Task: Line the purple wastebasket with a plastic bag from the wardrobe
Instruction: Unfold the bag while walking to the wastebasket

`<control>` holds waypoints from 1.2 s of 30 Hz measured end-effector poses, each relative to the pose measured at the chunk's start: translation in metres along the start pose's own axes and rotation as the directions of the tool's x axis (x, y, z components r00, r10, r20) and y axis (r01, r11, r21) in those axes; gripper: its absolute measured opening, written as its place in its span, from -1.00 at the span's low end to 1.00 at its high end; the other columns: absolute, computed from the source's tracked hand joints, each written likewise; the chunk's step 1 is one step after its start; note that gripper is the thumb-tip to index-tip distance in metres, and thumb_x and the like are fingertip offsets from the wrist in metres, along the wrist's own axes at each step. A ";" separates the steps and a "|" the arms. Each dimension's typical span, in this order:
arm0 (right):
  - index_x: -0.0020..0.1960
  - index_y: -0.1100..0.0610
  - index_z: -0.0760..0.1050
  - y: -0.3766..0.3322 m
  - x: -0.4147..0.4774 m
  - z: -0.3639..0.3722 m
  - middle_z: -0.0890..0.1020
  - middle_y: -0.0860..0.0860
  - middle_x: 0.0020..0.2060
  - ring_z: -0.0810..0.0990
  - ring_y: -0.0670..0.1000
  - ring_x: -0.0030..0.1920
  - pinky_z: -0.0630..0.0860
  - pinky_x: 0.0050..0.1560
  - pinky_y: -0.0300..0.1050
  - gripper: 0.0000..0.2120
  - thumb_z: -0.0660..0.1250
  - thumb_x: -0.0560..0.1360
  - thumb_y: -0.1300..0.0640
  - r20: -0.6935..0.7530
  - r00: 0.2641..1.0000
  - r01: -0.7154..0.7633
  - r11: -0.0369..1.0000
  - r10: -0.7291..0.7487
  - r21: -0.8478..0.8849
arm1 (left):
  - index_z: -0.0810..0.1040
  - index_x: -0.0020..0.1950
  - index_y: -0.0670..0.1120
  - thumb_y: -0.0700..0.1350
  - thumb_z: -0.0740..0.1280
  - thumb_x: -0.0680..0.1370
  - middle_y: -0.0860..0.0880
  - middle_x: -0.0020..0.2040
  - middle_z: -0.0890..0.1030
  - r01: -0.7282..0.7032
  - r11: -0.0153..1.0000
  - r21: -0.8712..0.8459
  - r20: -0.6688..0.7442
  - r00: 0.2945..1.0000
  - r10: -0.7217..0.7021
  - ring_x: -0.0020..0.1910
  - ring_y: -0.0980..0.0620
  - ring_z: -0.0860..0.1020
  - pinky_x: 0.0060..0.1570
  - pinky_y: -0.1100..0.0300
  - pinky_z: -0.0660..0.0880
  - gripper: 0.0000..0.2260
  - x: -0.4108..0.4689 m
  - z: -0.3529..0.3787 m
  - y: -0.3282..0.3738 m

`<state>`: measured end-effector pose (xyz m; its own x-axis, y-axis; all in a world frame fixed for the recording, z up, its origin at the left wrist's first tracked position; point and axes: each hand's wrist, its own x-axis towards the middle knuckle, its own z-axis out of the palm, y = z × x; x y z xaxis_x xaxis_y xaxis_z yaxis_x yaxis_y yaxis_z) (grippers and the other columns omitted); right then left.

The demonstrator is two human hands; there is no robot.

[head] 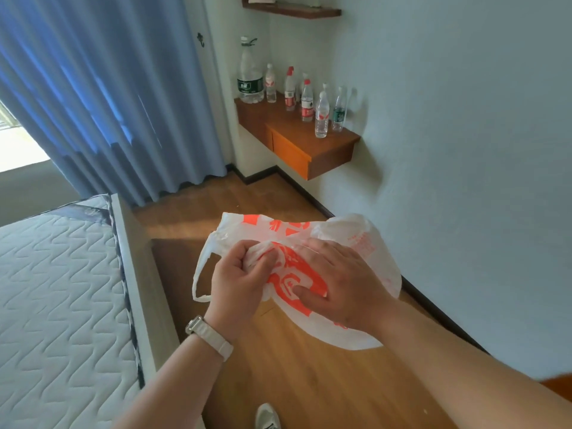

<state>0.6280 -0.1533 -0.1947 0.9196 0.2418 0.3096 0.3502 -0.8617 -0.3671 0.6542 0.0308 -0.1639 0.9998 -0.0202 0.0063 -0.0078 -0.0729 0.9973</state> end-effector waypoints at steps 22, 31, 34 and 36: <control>0.45 -0.18 0.22 -0.054 0.262 0.122 0.47 -0.18 0.36 0.46 -0.12 0.30 0.32 0.36 -0.10 -0.46 0.18 0.54 -0.34 0.095 0.974 0.186 0.969 -0.203 0.164 | 0.60 -0.06 -0.08 -0.16 0.43 0.52 0.04 -0.20 0.65 -0.029 1.000 0.012 -0.298 0.954 0.031 -0.21 0.19 0.66 -0.34 0.37 0.55 -0.96 0.192 -0.158 -0.012; 0.43 -0.22 0.24 -0.024 0.376 0.163 0.50 -0.18 0.33 0.50 -0.10 0.27 0.35 0.36 -0.05 -0.48 0.12 0.53 -0.39 0.088 0.963 0.225 0.936 -0.256 0.269 | 0.61 -0.05 -0.09 -0.11 0.43 0.52 0.02 -0.20 0.68 0.011 0.999 0.048 -0.409 0.912 0.009 -0.18 0.04 0.69 -0.28 0.23 0.61 -0.93 0.299 -0.175 -0.018; 0.42 -0.19 0.26 -0.001 0.423 0.165 0.52 -0.14 0.31 0.52 -0.05 0.25 0.32 0.35 -0.04 -0.48 0.15 0.53 -0.36 0.065 0.972 0.200 0.938 -0.227 0.282 | 0.61 -0.07 -0.07 -0.11 0.43 0.52 0.08 -0.25 0.68 0.007 0.996 0.093 -0.419 0.907 0.033 -0.23 0.11 0.68 -0.31 0.30 0.58 -0.95 0.353 -0.166 -0.008; 0.42 -0.17 0.26 0.019 0.453 0.166 0.52 -0.13 0.31 0.52 -0.04 0.25 0.33 0.35 -0.03 -0.48 0.18 0.53 -0.33 0.067 0.972 0.197 0.941 -0.223 0.275 | 0.61 -0.08 -0.04 -0.09 0.43 0.52 0.08 -0.24 0.68 0.007 0.991 0.130 -0.410 0.911 0.048 -0.23 0.12 0.68 -0.31 0.30 0.59 -0.96 0.387 -0.158 -0.002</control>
<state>1.0808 0.0140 -0.2067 0.8280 0.4572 0.3246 0.5598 -0.6405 -0.5257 1.0446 0.1804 -0.1520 0.9183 0.3869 0.0832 -0.0035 -0.2024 0.9793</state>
